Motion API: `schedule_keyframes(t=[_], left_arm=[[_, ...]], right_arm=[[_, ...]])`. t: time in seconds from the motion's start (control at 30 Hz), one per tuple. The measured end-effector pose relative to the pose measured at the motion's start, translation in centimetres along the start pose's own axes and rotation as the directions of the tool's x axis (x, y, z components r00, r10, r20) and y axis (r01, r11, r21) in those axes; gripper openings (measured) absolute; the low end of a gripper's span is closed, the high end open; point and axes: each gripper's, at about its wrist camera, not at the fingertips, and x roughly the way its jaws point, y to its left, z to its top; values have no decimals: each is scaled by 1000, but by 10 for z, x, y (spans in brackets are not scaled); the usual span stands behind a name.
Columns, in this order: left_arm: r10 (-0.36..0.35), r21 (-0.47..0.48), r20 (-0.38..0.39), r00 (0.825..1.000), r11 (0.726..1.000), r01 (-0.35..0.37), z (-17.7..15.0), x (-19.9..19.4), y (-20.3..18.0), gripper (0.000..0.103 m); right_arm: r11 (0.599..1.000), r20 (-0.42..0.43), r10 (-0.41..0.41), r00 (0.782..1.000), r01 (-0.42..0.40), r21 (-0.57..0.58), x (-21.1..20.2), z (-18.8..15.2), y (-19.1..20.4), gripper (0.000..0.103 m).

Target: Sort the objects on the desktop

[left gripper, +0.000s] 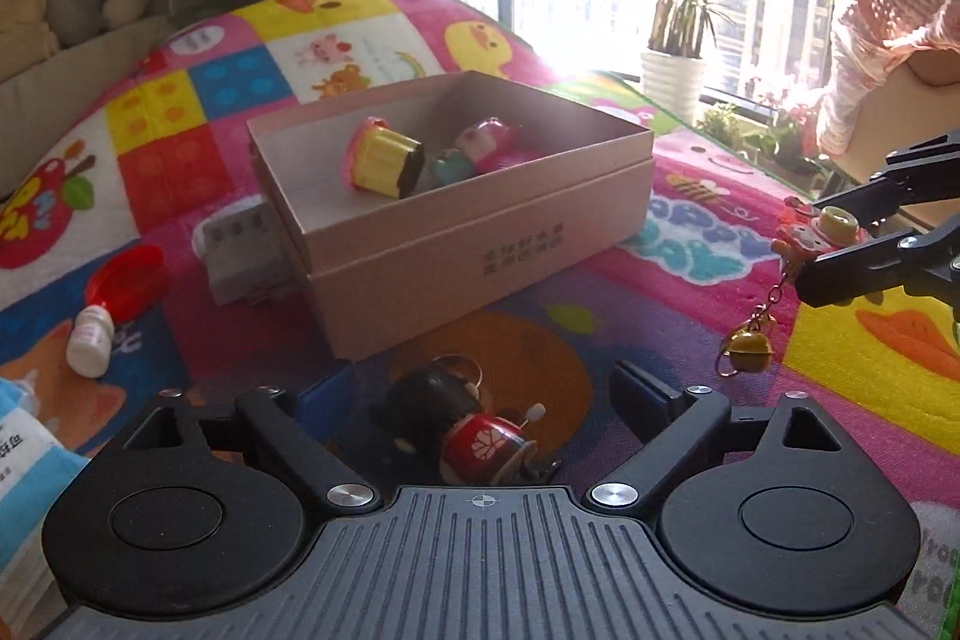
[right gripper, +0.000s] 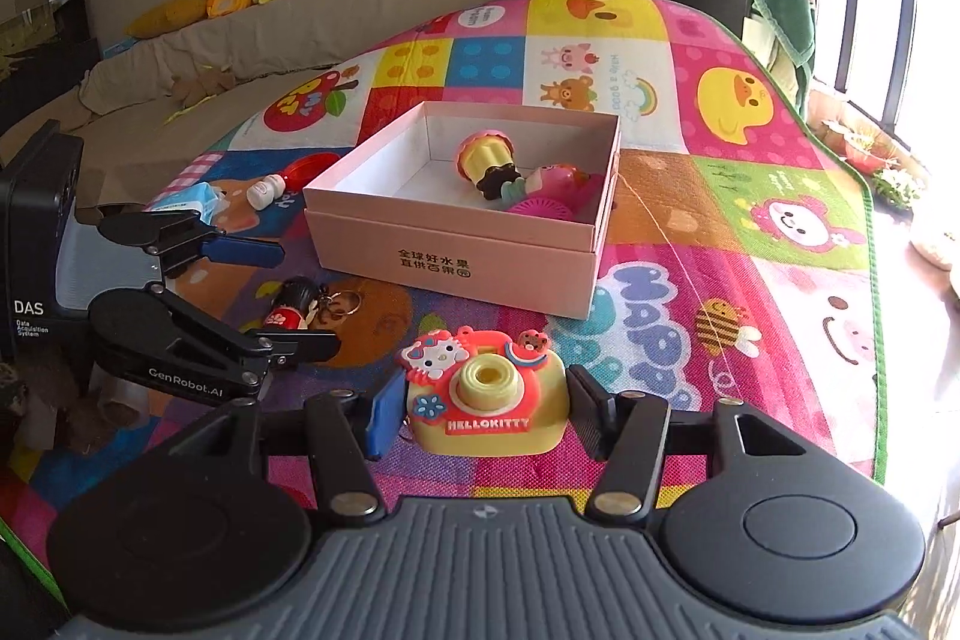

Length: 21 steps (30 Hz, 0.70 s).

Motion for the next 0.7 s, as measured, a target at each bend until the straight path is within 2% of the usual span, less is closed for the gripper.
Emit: schedule_keyframes(t=[0.2, 0.3, 0.4, 0.5, 0.57, 0.7], left_arm=[[-105, -36, -34, 994, 994, 104, -19, -24, -18, 96], [-157, -21, -38, 987, 987, 156, -26, -36, -32, 97], [-95, 22, -20, 995, 995, 95, -26, -41, -44, 97], [1, -11, -27, 1000, 1000, -2, -19, -32, -42, 97], [20, -58, -39, 999, 998, -23, -15, -25, -37, 97], [32, -73, -36, 999, 997, -35, -12, -18, -39, 94]], right_arm=[[999, -23, -48, 999, 47, -3, 11, -14, -5, 56], [999, -49, -51, 997, 50, -9, 17, -26, -4, 56], [998, -53, -56, 997, 55, -27, 18, -37, 0, 56], [997, -49, -69, 996, 67, -40, 16, -42, 2, 61], [997, -45, -71, 996, 69, -35, 14, -44, 2, 69], [997, -39, -72, 997, 71, -41, 12, -47, 2, 73]])
